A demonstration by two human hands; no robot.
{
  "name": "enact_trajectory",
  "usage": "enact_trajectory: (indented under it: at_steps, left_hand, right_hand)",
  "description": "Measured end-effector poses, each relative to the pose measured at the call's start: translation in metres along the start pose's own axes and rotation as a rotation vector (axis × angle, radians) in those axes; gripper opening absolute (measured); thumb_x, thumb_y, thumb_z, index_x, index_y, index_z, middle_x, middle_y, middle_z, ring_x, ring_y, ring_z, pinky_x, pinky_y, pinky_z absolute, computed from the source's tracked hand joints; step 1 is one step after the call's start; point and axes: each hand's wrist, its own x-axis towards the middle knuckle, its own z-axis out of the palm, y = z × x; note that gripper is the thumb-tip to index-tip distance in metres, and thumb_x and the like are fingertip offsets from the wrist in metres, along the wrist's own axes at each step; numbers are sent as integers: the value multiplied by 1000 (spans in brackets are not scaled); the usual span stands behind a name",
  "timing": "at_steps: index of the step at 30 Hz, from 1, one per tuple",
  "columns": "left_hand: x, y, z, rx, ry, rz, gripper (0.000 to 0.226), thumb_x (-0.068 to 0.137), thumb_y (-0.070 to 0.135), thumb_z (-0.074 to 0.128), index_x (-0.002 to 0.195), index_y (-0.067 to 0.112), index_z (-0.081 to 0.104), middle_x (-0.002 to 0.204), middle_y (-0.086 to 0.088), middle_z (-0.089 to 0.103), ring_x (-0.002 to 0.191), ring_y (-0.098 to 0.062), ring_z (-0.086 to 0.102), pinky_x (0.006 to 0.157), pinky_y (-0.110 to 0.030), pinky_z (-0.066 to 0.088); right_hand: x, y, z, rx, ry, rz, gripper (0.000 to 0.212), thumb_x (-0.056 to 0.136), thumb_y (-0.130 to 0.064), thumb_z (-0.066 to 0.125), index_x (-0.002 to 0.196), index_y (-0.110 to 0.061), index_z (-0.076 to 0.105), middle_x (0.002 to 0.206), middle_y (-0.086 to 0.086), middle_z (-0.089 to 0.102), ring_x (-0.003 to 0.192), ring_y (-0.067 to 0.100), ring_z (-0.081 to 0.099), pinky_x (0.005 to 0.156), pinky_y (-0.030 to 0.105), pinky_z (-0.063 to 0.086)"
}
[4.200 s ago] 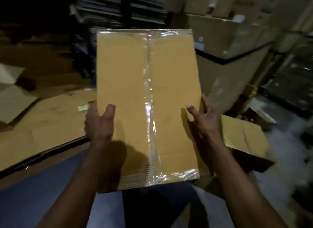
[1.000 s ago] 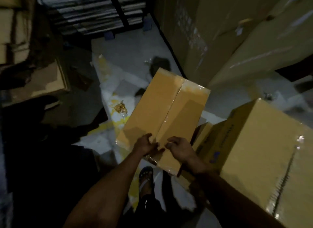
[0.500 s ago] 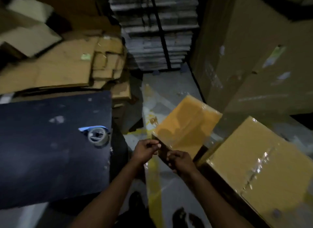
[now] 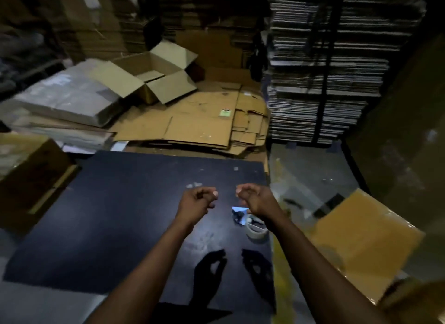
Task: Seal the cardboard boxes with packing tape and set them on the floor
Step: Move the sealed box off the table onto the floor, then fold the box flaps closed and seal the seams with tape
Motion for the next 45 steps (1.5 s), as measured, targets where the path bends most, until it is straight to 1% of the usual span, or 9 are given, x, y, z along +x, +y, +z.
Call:
enact_trajectory:
  at_steps: [4,10,15,24,28,32,37,41,45]
  left_hand:
    - [41,16,-88,31,75,4,6,96,12,73,94,15,78,88,-8,78,70,-16,67,62,-32,48]
    - [93,55,-156,135,153,91,8,97,19,74,98,12,78,89,-4,77,71,-15,71,62,-31,51]
    - [151,72,-204,210,129,118,12,96,22,75,89,13,77,79,-1,75,73,-15,73,63,-34,50]
    - [440,69,-318,279,122,231,14,95,18,74,83,21,80,78,4,77,74,-14,74,62,-30,56]
    - [596,18,-348,411,195,250,9,95,31,72,98,27,79,97,8,78,91,-14,72,81,-33,59]
    - [720,-23,-358,718,182,268,43,94,40,71,135,27,66,129,4,69,117,-21,65,83,-28,47]
    - [826,-74,-356,1124,-130,114,110,80,76,69,165,35,12,173,-4,12,157,-33,14,119,-58,30]
    - [852,-123,-356,1147,-156,103,114,76,87,60,163,42,3,174,-2,-5,160,-34,0,119,-70,19]
    - [856,-143,-359,1100,-134,162,113,77,87,59,163,44,-1,174,0,-11,160,-30,-7,121,-70,13]
  right_hand:
    - [29,-51,68,-2,-63,10,10,98,-25,68,105,-20,72,99,3,74,69,4,68,59,25,49]
    - [82,-109,107,13,-115,-129,23,99,-25,66,118,-13,71,109,3,73,97,15,69,56,6,47]
    - [150,-139,141,-104,-104,-196,17,97,-30,67,110,-23,74,95,-3,76,87,17,73,69,30,57]
    - [400,-190,270,-348,-82,-192,16,92,-29,72,107,-26,75,85,-5,77,78,11,73,66,26,52]
    - [536,-181,342,-219,-57,-67,12,95,-21,67,105,-23,74,95,-1,76,88,19,71,67,33,55]
    - [656,-158,395,-434,24,-130,19,95,-25,68,113,-28,72,110,-3,73,97,15,67,85,40,60]
    - [747,-147,430,-1236,-105,-288,65,93,-47,67,152,-38,42,160,4,39,142,28,40,110,43,43]
    - [805,-136,454,-1468,-107,-285,75,95,-70,46,159,-49,12,171,7,-8,154,40,5,115,63,25]
    - [847,-116,486,-1508,-96,-304,76,92,-79,36,159,-49,13,167,11,-23,154,42,-8,114,70,19]
